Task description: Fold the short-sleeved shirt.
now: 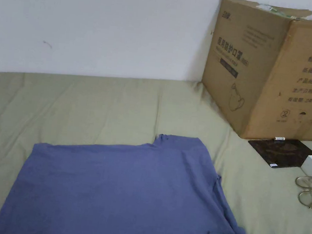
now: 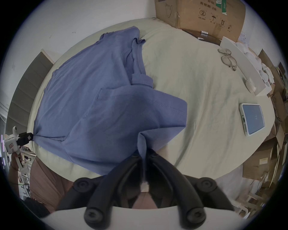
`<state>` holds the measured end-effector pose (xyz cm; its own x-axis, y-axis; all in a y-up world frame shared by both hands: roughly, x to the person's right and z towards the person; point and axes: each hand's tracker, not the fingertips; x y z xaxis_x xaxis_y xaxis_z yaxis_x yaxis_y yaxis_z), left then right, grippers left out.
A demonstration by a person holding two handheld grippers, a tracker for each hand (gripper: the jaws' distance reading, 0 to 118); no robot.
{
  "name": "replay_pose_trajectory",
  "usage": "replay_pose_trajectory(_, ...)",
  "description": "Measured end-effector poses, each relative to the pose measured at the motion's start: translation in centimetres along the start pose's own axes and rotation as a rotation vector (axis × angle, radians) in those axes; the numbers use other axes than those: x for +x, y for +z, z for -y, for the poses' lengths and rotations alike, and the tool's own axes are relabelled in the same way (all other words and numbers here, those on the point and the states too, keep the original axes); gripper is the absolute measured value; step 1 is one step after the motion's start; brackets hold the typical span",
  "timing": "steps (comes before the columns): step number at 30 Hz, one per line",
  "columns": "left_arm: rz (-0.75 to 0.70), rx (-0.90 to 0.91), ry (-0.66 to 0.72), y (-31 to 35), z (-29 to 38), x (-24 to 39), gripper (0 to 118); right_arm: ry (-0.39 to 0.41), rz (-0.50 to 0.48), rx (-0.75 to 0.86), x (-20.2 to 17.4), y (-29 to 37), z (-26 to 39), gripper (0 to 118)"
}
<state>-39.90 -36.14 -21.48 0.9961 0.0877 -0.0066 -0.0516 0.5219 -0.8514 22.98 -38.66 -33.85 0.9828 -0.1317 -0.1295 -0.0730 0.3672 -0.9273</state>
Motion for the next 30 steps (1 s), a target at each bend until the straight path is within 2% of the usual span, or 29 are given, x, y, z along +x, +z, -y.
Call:
replay_pose_trajectory(1,0.004,0.007,-0.004,0.8,-0.2,0.0,42,-0.007,0.004,0.012,-0.2,0.7,0.0,73)
replay_pose_trajectory(2,0.005,0.024,-0.01,1.5,-0.2,0.2,63,-0.007,0.009,0.029,-0.4,1.5,-0.1,102)
replay_pose_trajectory(3,0.004,0.056,-0.012,2.7,-0.5,0.2,102,0.005,0.009,0.052,-0.5,2.8,-0.2,118)
replay_pose_trajectory(4,0.01,0.093,-0.003,3.7,-0.8,0.2,102,0.015,-0.004,0.084,-0.4,3.8,-0.2,118)
replay_pose_trajectory(6,0.017,0.144,0.035,6.0,-1.4,1.3,118,-0.002,-0.058,0.216,-0.9,6.7,-0.8,118)
replay_pose_trajectory(7,0.065,0.226,0.059,7.7,-1.5,1.6,114,-0.001,-0.084,0.251,-1.3,8.0,-1.1,118)
replay_pose_trajectory(8,0.053,0.259,0.085,8.7,-1.9,1.9,113,-0.013,-0.094,0.302,-2.2,9.3,-1.1,118)
replay_pose_trajectory(10,0.048,0.326,0.113,10.9,-3.3,4.0,114,-0.026,-0.111,0.427,-3.8,11.3,-1.5,118)
replay_pose_trajectory(11,0.057,0.426,0.118,12.1,-4.0,5.4,114,-0.035,-0.097,0.522,-4.8,12.5,-1.7,118)
replay_pose_trajectory(12,0.063,0.494,0.128,13.3,-4.6,6.6,114,-0.048,-0.105,0.702,-6.0,13.8,-1.1,115)
replay_pose_trajectory(13,0.064,0.536,0.134,14.3,-5.1,7.6,111,-0.057,-0.137,0.875,-6.7,15.0,-1.0,113)
replay_pose_trajectory(14,0.051,0.638,0.13,14.9,-5.0,7.8,99,-0.038,-0.193,1.014,-7.7,16.3,-0.8,109)
replay_pose_trajectory(15,0.02,0.794,0.107,16.3,-4.6,8.9,58,-0.024,-0.207,1.12,-8.8,17.3,-1.1,94)
replay_pose_trajectory(16,-0.028,0.907,0.07,17.5,-4.5,10.1,13,-0.01,-0.198,1.183,-9.8,17.7,-0.9,65)
replay_pose_trajectory(17,-0.083,0.931,0.061,17.8,-4.8,11.5,0,-0.005,-0.173,1.217,-10.8,18.3,-1.1,15)
replay_pose_trajectory(18,-0.127,0.974,0.04,18.3,-4.7,12.5,0,0.007,-0.179,1.218,-11.5,18.6,-1.8,0)
replay_pose_trajectory(19,-0.068,0.996,0.032,18.8,-4.8,13.0,0,0.002,-0.222,1.201,-11.8,18.9,-2.0,0)
replay_pose_trajectory(21,0.008,0.976,-0.02,19.2,-5.3,13.3,0,0.085,-0.32,1.116,-12.6,19.1,-2.7,0)
replay_pose_trajectory(24,-0.097,0.818,-0.075,17.2,-6.2,10.5,0,0.122,-0.225,1.093,-13.2,18.8,-2.0,0)
replay_pose_trajectory(27,0.048,0.464,-0.045,14.0,-6.9,8.3,0,0.137,-0.232,1.013,-13.0,18.0,-1.1,0)
replay_pose_trajectory(30,0.02,0.129,-0.028,8.6,-6.2,4.9,0,0.137,-0.241,0.903,-12.2,17.0,-0.5,0)
